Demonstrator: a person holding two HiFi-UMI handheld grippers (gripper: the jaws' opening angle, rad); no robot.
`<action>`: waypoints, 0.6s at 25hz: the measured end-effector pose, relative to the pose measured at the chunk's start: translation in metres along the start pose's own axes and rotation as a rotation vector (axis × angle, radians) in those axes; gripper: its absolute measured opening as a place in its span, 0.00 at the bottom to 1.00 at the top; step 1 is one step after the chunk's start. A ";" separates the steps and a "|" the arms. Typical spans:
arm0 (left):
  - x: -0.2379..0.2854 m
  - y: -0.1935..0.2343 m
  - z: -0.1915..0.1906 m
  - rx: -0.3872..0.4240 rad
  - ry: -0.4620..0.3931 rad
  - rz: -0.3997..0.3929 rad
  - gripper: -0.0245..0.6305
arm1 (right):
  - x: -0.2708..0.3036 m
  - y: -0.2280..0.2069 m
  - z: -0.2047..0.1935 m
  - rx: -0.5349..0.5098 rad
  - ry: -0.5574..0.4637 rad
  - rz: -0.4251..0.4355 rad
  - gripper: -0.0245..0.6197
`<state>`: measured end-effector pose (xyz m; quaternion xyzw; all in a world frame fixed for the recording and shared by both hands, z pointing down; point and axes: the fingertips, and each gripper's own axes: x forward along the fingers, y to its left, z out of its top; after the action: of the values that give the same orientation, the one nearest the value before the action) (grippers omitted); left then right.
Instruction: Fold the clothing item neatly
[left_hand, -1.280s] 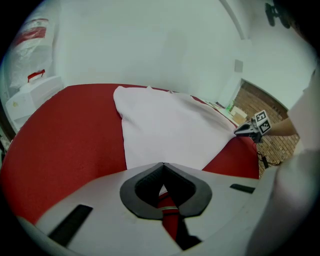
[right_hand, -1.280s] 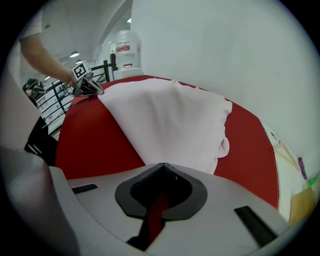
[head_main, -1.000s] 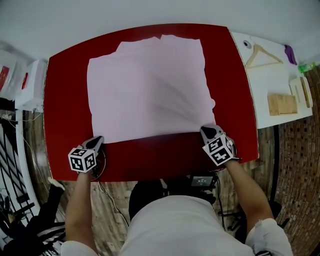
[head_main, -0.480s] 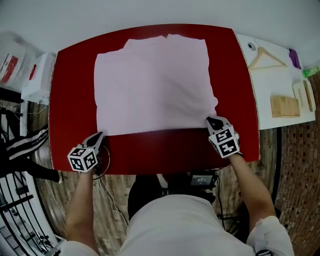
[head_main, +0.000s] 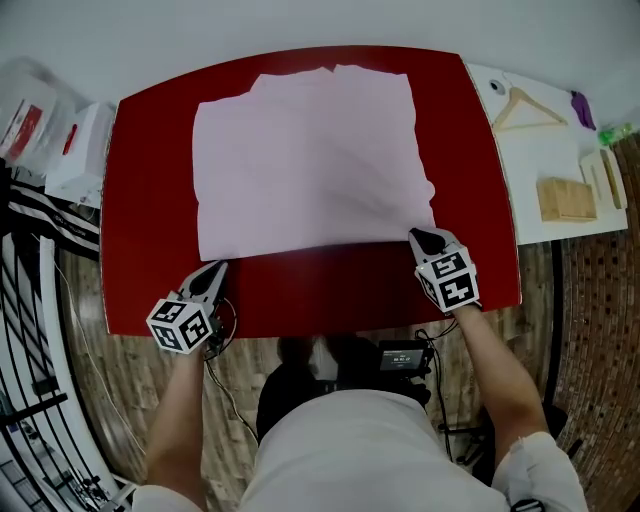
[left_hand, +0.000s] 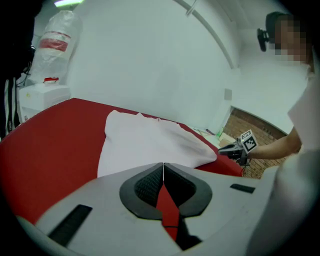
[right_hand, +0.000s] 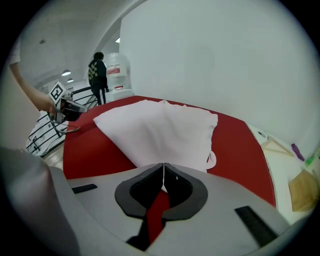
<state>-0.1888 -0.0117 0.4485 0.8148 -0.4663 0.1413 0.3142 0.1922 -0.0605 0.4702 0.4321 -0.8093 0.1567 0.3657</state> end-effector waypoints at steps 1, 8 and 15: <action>-0.001 -0.006 0.000 0.003 -0.009 -0.017 0.05 | -0.003 0.004 0.000 0.013 -0.001 0.003 0.06; -0.024 -0.043 -0.010 0.012 -0.046 -0.149 0.05 | -0.029 0.034 -0.007 0.124 0.002 -0.041 0.06; -0.057 -0.076 -0.028 0.041 -0.047 -0.261 0.05 | -0.063 0.074 -0.005 0.135 -0.029 -0.100 0.06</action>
<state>-0.1530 0.0724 0.4107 0.8779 -0.3605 0.0898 0.3021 0.1565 0.0218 0.4328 0.4980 -0.7796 0.1858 0.3313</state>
